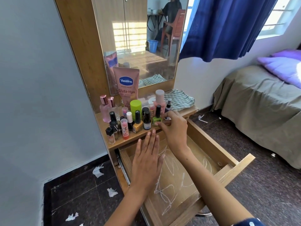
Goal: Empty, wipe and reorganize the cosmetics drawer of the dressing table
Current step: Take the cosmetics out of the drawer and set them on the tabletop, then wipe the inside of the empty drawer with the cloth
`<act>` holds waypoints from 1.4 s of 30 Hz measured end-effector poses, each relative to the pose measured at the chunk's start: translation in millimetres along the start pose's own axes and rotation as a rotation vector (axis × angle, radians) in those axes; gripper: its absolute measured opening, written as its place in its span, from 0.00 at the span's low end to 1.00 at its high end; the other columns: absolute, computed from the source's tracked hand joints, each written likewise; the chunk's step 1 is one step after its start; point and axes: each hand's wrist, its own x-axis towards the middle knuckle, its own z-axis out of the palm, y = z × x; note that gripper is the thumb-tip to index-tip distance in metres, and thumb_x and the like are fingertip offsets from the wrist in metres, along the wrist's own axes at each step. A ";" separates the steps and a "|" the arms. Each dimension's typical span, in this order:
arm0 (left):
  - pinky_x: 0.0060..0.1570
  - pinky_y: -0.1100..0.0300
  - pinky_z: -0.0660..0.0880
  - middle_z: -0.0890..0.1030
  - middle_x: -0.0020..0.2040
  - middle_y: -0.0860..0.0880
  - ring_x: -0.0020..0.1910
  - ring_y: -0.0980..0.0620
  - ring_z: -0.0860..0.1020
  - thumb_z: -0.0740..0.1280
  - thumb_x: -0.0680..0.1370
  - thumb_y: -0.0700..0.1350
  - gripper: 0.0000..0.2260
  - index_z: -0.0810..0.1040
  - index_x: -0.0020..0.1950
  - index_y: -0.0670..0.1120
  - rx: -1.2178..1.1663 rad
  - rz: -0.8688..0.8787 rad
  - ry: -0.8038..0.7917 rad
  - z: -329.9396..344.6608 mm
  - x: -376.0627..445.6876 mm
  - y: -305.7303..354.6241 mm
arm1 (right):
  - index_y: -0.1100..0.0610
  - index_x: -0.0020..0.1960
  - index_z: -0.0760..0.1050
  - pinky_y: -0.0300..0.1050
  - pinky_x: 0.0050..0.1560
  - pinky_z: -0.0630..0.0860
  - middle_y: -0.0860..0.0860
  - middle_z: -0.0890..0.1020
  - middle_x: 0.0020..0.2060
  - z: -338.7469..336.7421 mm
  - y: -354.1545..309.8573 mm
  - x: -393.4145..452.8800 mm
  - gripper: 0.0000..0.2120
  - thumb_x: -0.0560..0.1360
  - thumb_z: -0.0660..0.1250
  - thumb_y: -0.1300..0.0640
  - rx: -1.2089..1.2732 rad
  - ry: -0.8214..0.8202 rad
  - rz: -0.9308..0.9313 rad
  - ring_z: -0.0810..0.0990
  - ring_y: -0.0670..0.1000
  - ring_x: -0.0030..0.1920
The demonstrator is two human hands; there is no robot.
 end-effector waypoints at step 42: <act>0.67 0.50 0.24 0.25 0.72 0.41 0.72 0.47 0.26 0.41 0.81 0.61 0.35 0.28 0.73 0.38 0.238 0.142 -0.035 14.7 40.9 2.4 | 0.57 0.67 0.72 0.52 0.62 0.73 0.56 0.72 0.70 -19.5 88.1 70.3 0.22 0.81 0.57 0.44 -0.613 -0.222 -0.096 0.71 0.56 0.69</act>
